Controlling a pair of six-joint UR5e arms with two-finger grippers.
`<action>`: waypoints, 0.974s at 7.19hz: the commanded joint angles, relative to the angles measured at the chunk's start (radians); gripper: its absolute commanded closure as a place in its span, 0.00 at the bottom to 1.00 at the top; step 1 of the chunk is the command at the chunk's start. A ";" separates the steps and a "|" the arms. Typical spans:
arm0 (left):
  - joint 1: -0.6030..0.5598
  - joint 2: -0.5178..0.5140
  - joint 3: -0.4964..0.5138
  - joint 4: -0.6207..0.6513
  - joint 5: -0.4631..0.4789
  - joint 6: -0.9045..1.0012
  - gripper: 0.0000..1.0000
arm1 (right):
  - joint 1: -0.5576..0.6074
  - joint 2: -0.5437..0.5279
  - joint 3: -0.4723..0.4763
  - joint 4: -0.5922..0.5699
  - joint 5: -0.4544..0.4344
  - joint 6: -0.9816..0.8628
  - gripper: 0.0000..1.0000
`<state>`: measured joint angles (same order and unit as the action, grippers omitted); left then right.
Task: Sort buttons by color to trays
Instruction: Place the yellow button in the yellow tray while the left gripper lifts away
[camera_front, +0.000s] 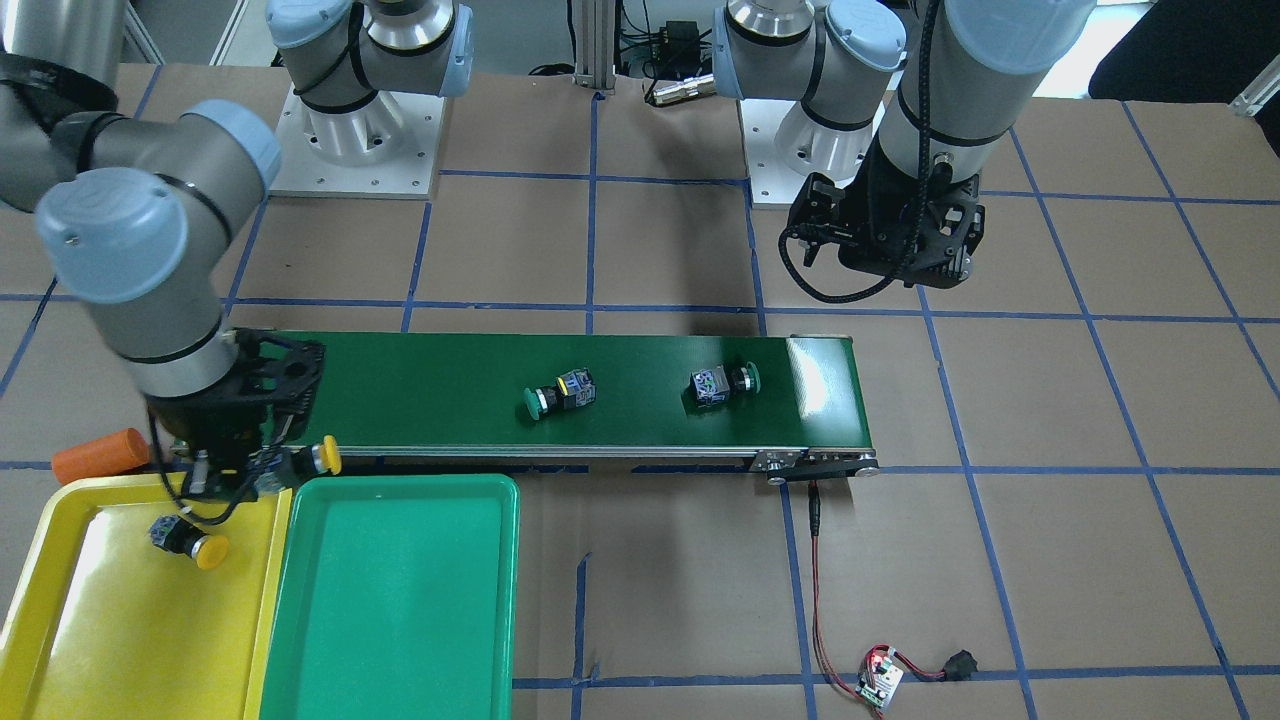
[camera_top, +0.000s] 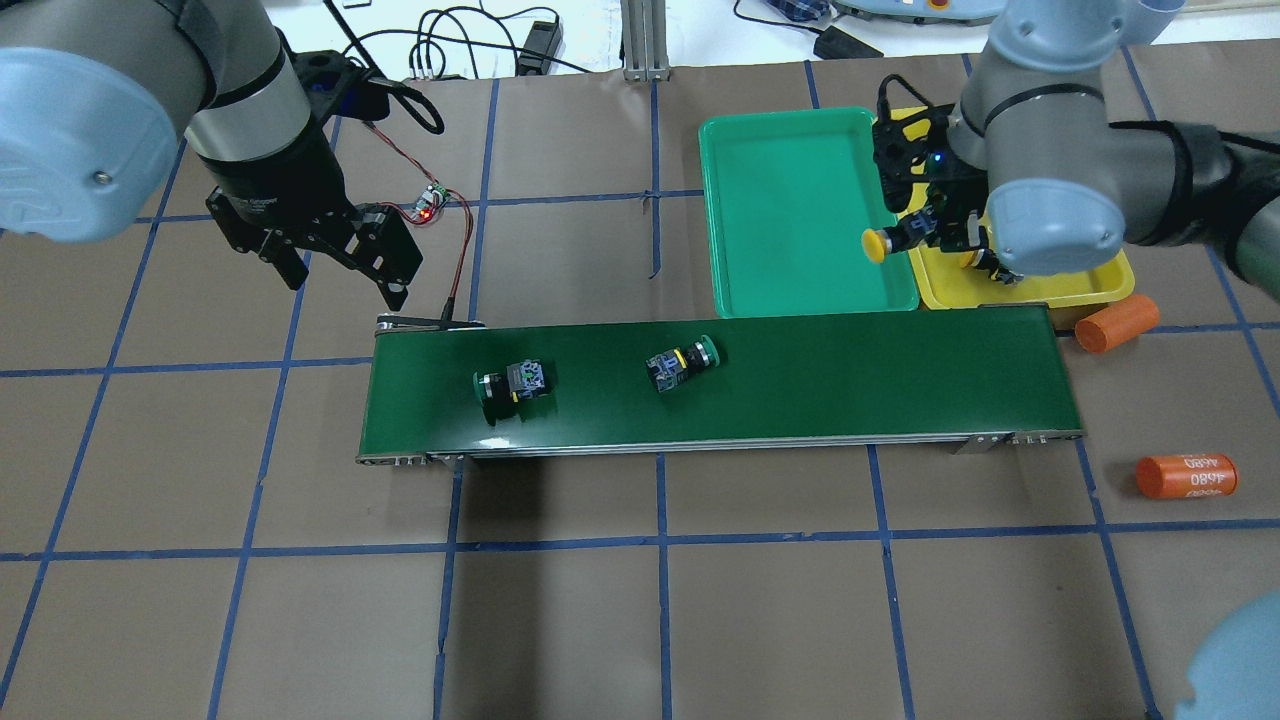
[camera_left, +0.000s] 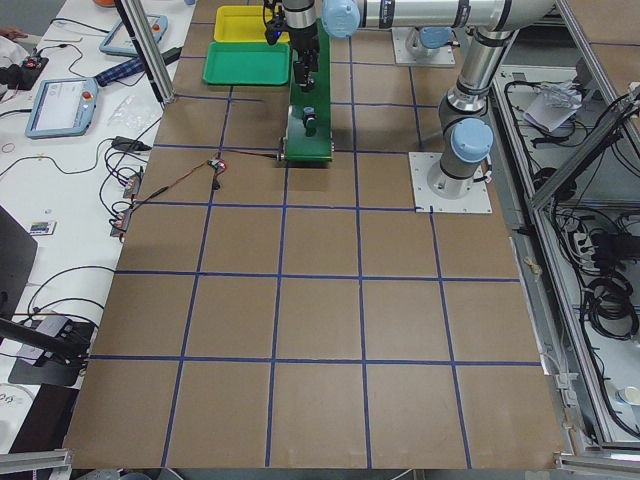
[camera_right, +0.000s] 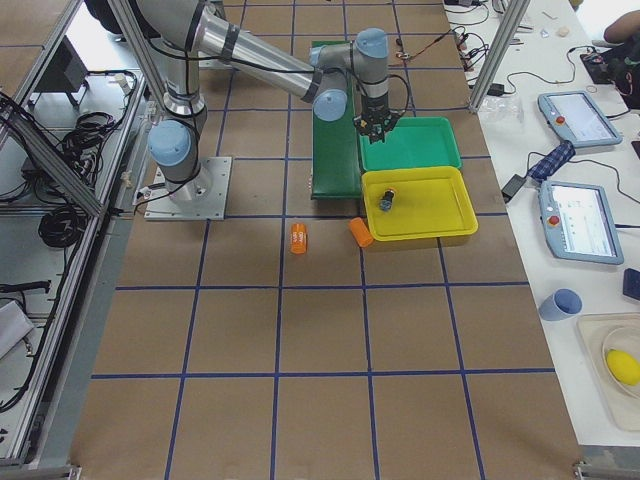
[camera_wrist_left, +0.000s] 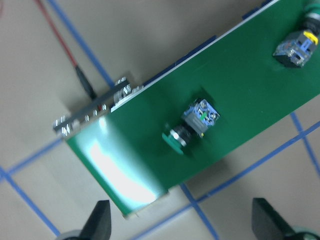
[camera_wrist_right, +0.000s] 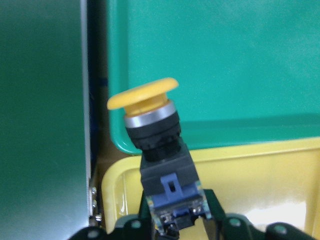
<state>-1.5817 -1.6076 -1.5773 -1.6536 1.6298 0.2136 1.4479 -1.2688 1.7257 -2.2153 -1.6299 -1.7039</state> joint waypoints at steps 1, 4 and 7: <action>0.006 0.015 0.005 -0.009 -0.100 -0.137 0.00 | -0.118 0.132 -0.128 0.014 0.007 0.006 1.00; 0.017 0.035 0.000 0.000 -0.096 -0.188 0.00 | -0.184 0.220 -0.143 -0.006 0.009 0.004 0.00; 0.022 0.038 0.002 0.017 -0.097 -0.188 0.00 | -0.179 0.105 -0.127 0.178 0.083 -0.008 0.00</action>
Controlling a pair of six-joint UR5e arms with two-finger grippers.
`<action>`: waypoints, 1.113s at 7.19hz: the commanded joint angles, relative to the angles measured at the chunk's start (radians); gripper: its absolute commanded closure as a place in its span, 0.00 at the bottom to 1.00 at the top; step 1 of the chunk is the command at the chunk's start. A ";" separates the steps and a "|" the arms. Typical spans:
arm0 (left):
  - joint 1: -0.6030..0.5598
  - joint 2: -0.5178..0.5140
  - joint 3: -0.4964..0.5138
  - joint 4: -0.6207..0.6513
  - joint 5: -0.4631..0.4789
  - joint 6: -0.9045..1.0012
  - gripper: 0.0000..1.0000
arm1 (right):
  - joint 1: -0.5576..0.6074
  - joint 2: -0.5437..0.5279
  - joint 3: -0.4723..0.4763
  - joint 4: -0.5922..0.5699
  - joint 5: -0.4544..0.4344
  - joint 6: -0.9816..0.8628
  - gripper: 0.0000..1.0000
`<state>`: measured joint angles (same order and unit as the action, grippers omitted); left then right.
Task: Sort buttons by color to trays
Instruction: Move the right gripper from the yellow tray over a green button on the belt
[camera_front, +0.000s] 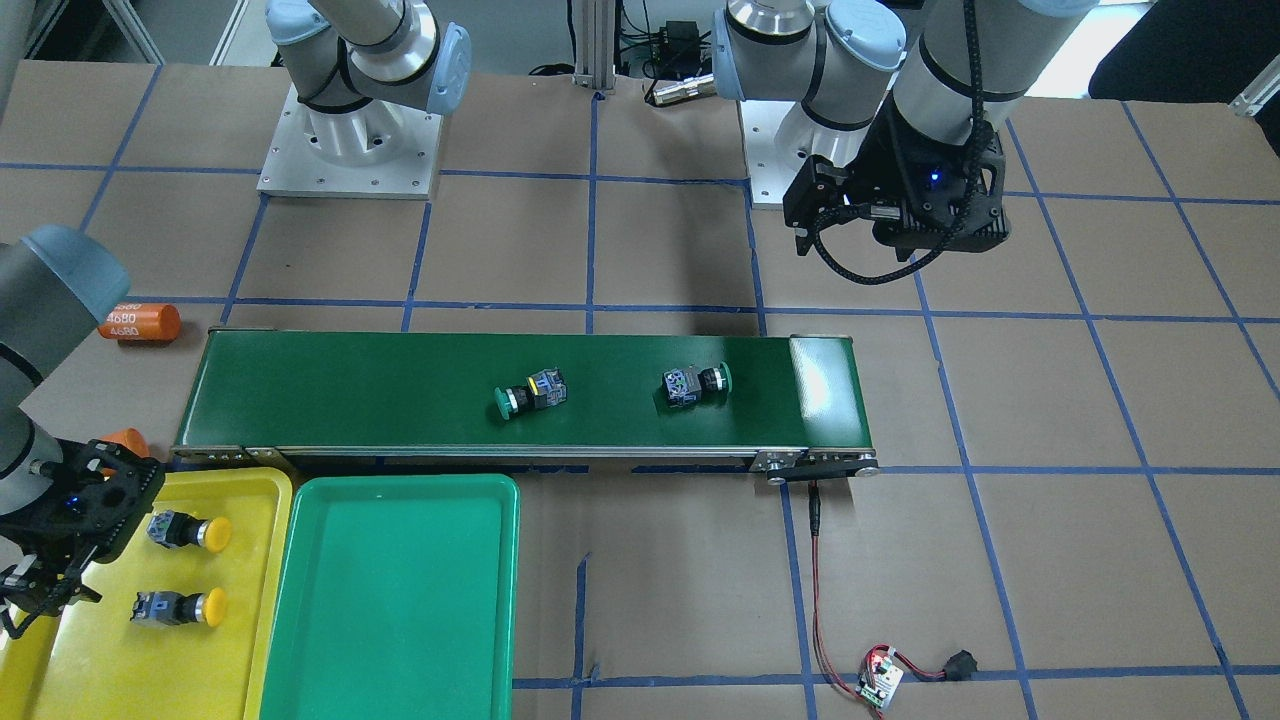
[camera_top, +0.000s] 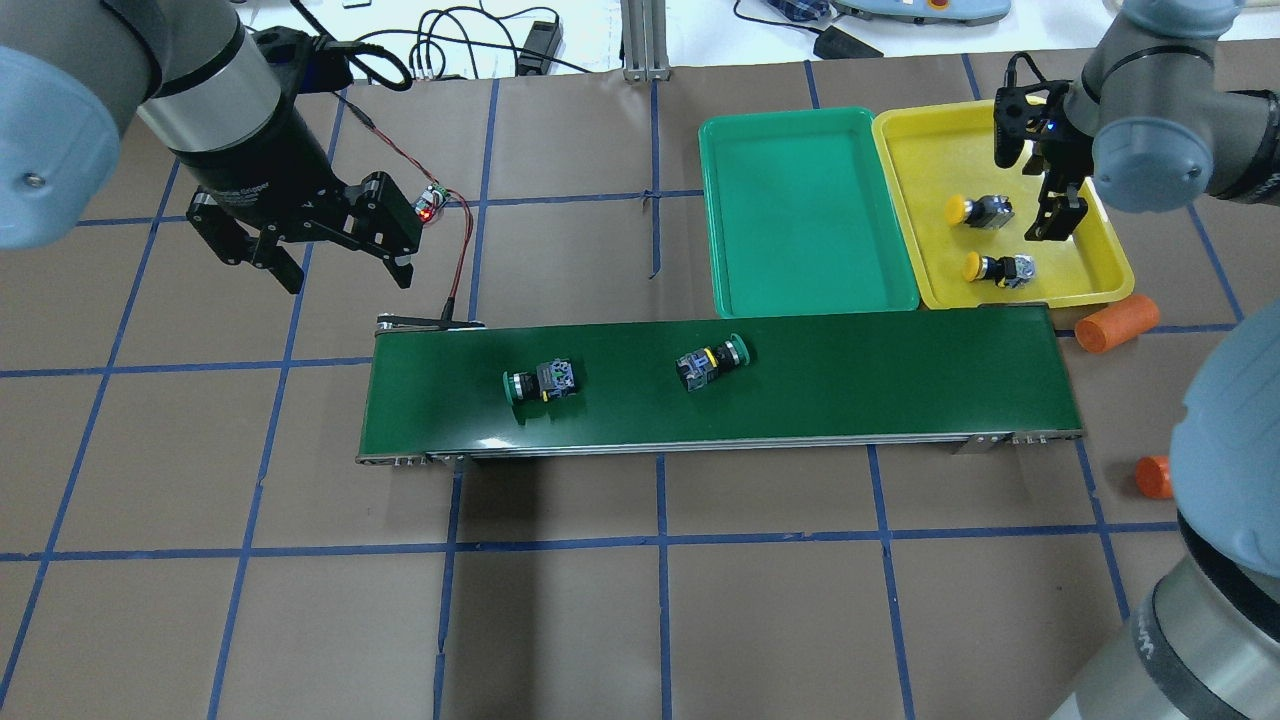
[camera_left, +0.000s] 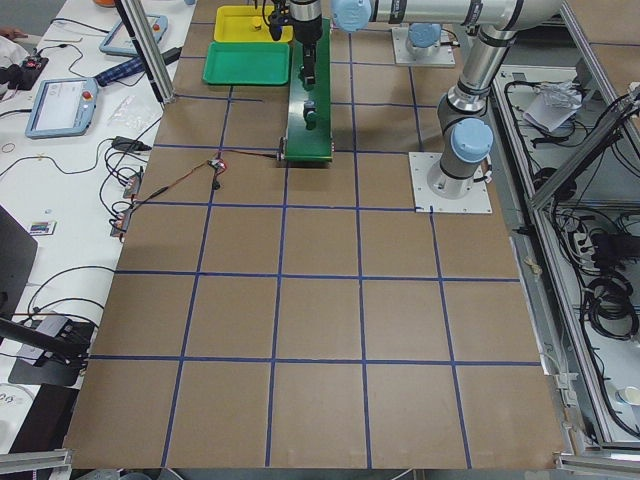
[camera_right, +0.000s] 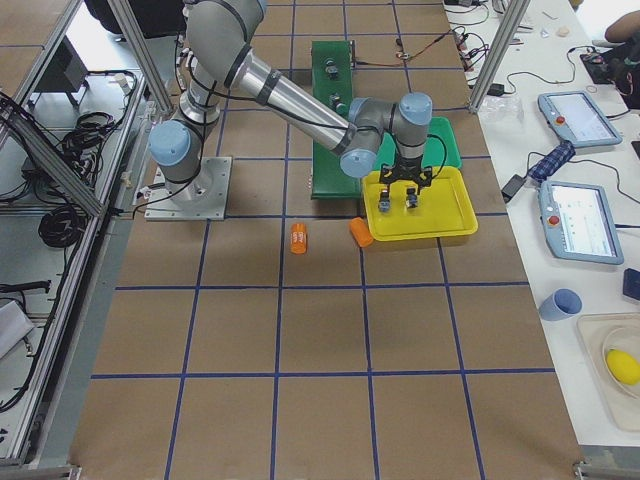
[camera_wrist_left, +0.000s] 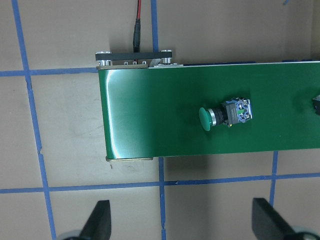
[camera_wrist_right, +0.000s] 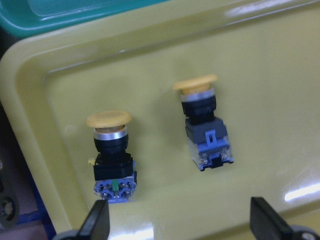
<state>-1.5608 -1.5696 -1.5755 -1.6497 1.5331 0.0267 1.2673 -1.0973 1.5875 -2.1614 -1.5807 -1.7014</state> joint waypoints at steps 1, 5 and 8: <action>0.002 0.003 0.002 0.014 0.001 -0.001 0.00 | 0.009 -0.163 0.049 0.217 0.036 -0.024 0.00; 0.001 0.025 0.000 0.014 -0.001 -0.005 0.00 | 0.095 -0.398 0.334 0.163 0.024 -0.133 0.00; 0.001 0.031 -0.001 0.014 -0.005 -0.005 0.00 | 0.129 -0.391 0.422 0.006 0.022 -0.136 0.00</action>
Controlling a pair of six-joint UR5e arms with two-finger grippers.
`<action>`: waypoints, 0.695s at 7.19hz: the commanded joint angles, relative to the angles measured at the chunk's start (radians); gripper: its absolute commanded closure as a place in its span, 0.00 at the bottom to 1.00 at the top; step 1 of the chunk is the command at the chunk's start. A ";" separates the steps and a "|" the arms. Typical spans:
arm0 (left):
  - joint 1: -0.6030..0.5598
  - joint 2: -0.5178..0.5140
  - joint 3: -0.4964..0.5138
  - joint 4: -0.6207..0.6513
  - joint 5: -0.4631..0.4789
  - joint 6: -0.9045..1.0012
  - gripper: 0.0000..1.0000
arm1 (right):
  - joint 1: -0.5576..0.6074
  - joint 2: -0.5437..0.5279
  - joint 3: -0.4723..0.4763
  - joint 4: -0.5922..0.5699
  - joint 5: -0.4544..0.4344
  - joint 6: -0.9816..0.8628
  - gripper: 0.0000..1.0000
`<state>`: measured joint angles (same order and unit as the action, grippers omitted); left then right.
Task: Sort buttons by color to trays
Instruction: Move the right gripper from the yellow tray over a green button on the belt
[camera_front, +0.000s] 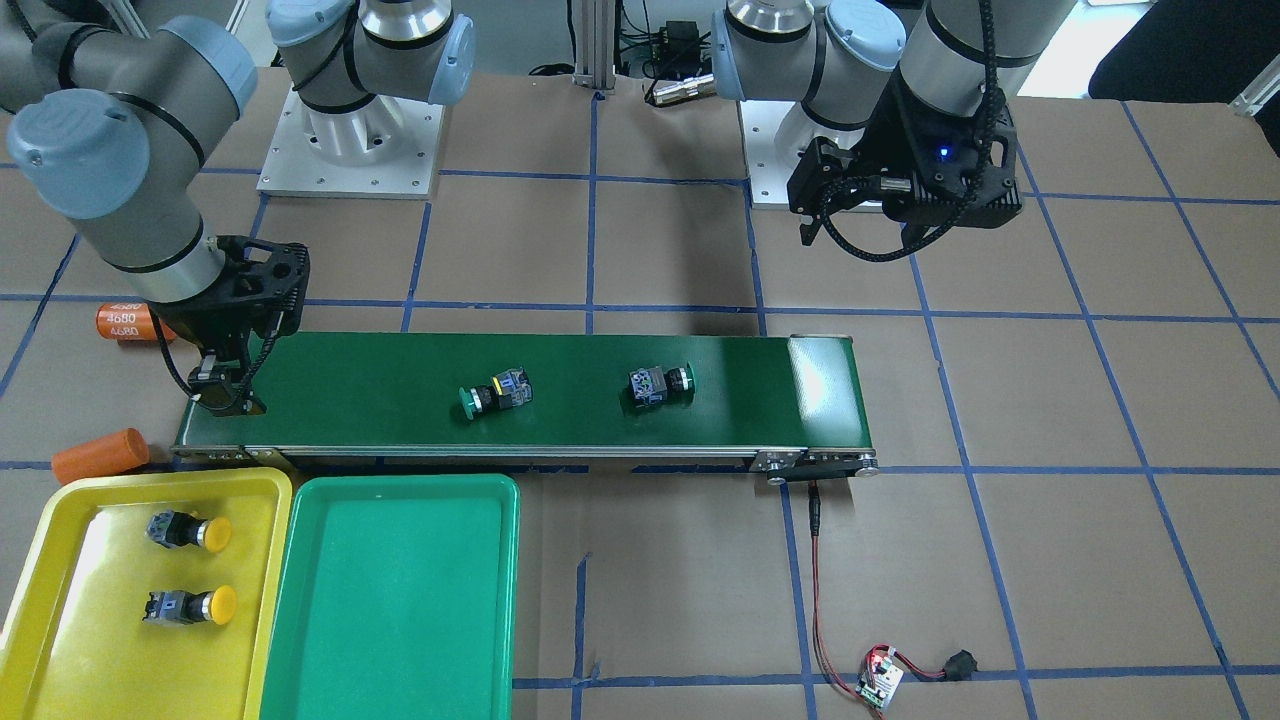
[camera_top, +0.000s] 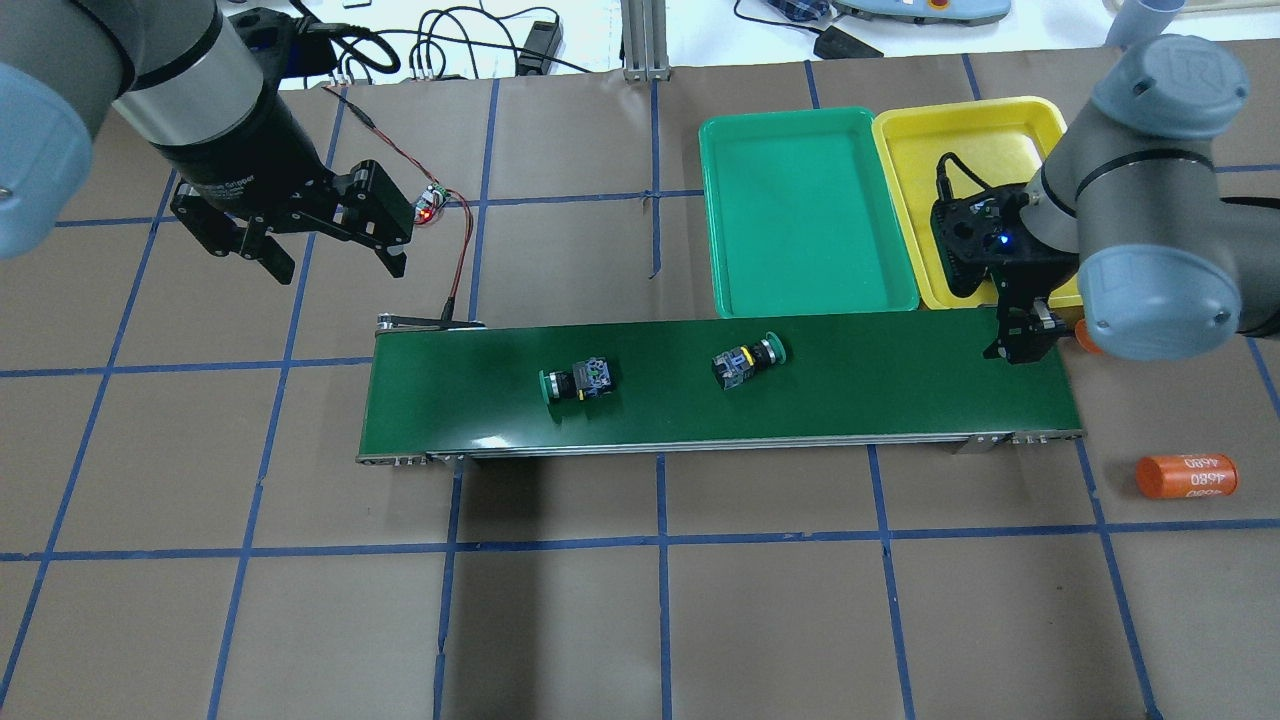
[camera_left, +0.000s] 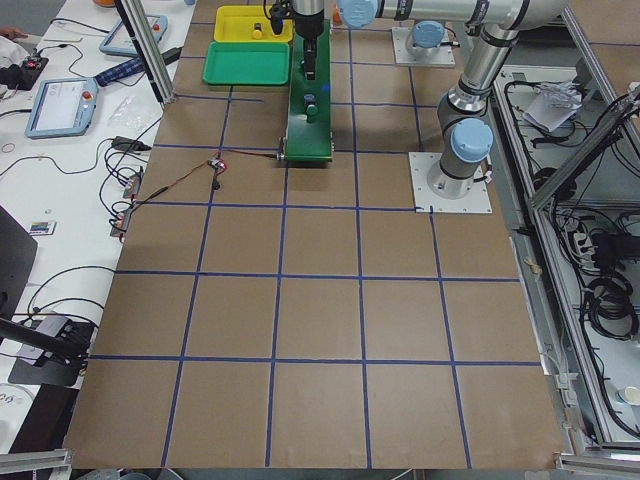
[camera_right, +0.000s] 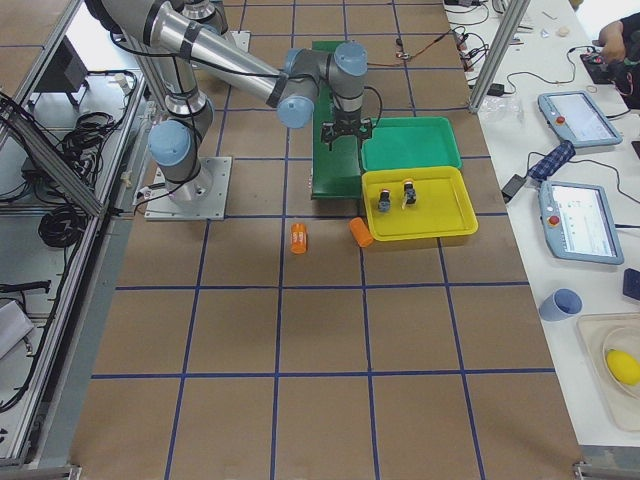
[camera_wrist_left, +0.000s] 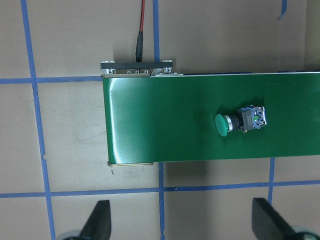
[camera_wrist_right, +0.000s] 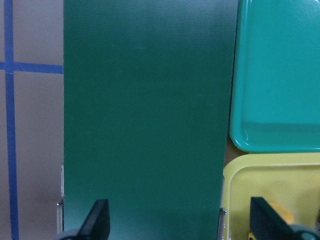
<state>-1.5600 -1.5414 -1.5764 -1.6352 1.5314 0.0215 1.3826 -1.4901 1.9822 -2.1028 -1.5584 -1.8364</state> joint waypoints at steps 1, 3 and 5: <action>0.000 0.006 -0.004 0.000 -0.011 0.000 0.00 | 0.027 0.013 0.027 -0.058 0.001 -0.003 0.00; 0.000 0.001 -0.004 0.000 -0.011 0.000 0.00 | 0.082 0.060 0.023 -0.132 -0.031 -0.007 0.00; 0.000 0.003 -0.005 0.000 -0.010 0.000 0.00 | 0.084 0.077 0.035 -0.137 -0.023 0.003 0.00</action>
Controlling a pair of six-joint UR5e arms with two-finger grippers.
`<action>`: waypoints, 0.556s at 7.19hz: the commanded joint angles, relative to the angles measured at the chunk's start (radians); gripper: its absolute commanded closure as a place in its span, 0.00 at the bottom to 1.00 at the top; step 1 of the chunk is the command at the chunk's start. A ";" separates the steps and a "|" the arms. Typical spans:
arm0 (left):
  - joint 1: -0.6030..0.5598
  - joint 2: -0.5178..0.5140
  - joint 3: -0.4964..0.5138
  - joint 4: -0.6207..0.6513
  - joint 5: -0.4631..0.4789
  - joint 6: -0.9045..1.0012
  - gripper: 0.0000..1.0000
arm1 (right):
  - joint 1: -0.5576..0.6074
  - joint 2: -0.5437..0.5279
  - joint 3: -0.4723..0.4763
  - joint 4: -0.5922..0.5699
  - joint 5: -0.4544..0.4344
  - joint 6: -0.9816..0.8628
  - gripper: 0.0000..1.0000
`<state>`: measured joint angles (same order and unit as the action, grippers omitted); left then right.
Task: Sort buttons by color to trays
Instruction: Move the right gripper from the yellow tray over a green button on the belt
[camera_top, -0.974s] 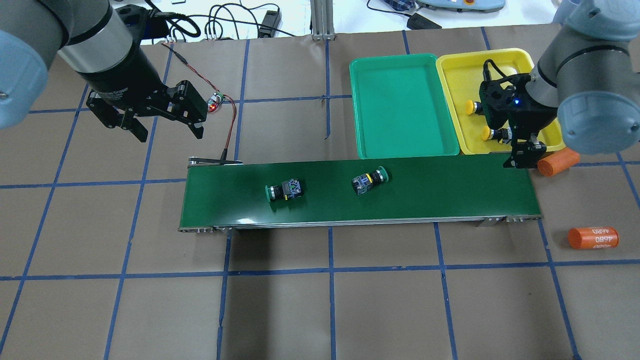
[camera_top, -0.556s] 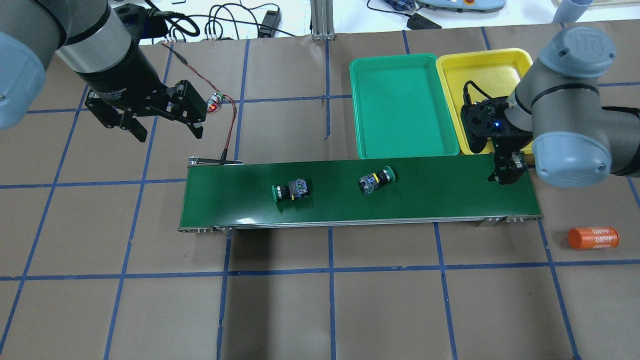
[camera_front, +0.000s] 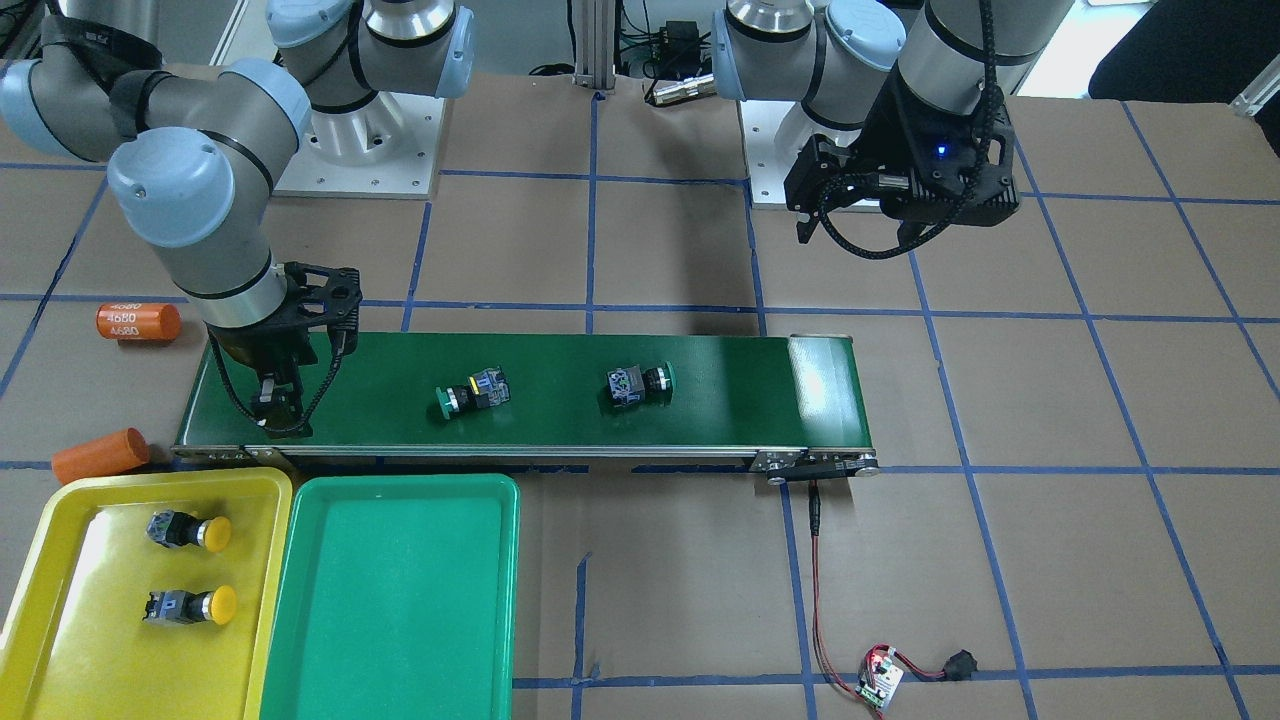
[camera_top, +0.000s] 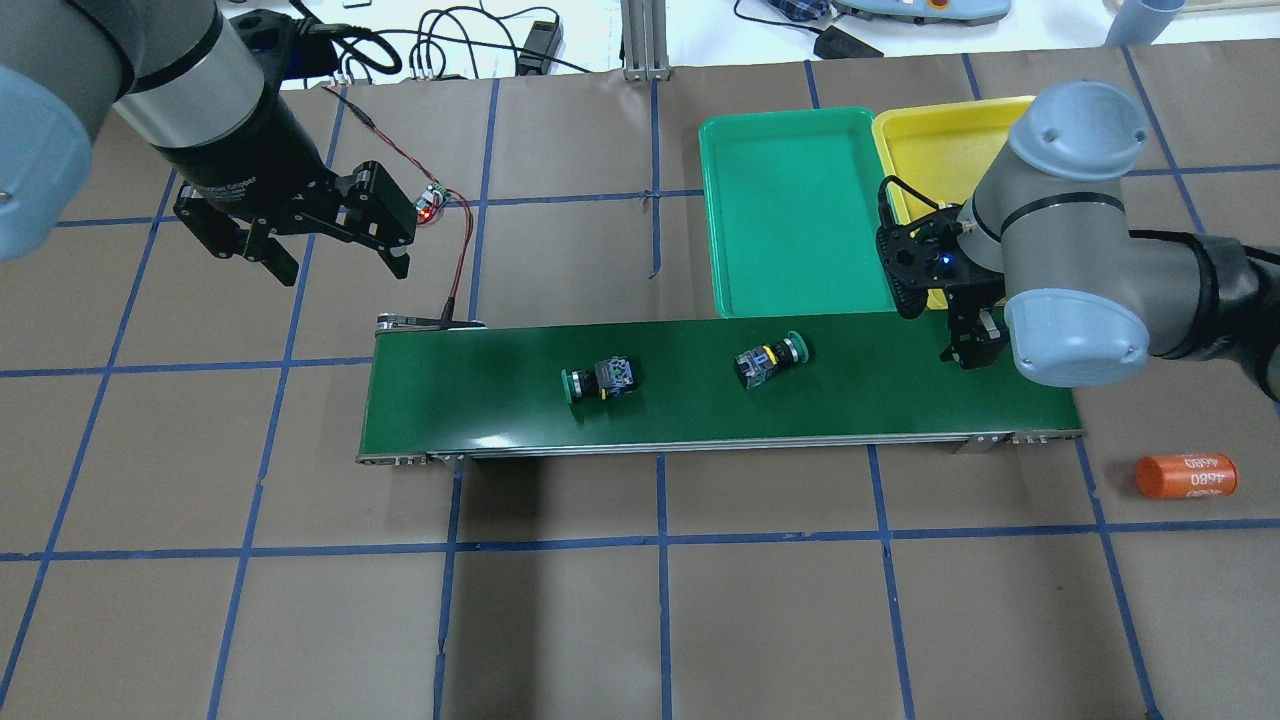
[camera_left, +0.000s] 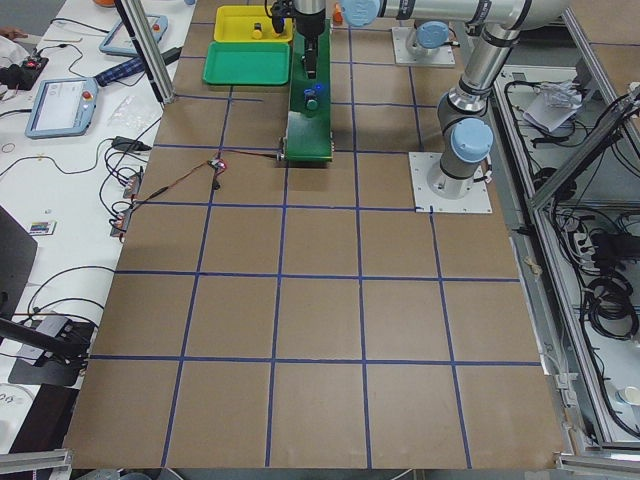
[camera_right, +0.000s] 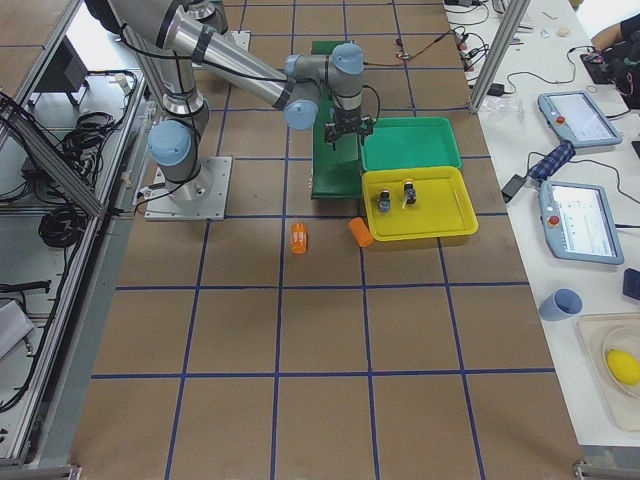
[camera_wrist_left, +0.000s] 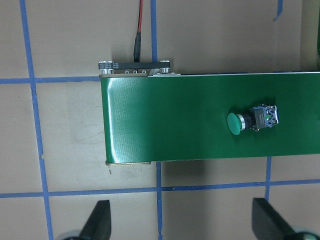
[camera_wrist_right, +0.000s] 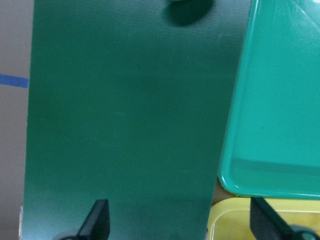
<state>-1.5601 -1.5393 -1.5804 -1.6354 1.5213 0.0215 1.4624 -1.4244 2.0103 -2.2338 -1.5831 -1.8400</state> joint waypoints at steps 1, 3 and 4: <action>0.000 0.001 -0.001 0.000 0.000 0.000 0.00 | 0.004 0.012 0.019 -0.007 0.002 0.007 0.00; 0.000 0.001 0.000 0.000 0.000 0.000 0.00 | 0.004 0.004 0.021 -0.007 -0.001 0.007 0.00; 0.000 0.002 0.000 0.000 0.000 0.000 0.00 | 0.004 0.001 0.018 -0.007 -0.006 0.002 0.00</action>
<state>-1.5601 -1.5383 -1.5807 -1.6352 1.5217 0.0215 1.4664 -1.4185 2.0293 -2.2410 -1.5842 -1.8342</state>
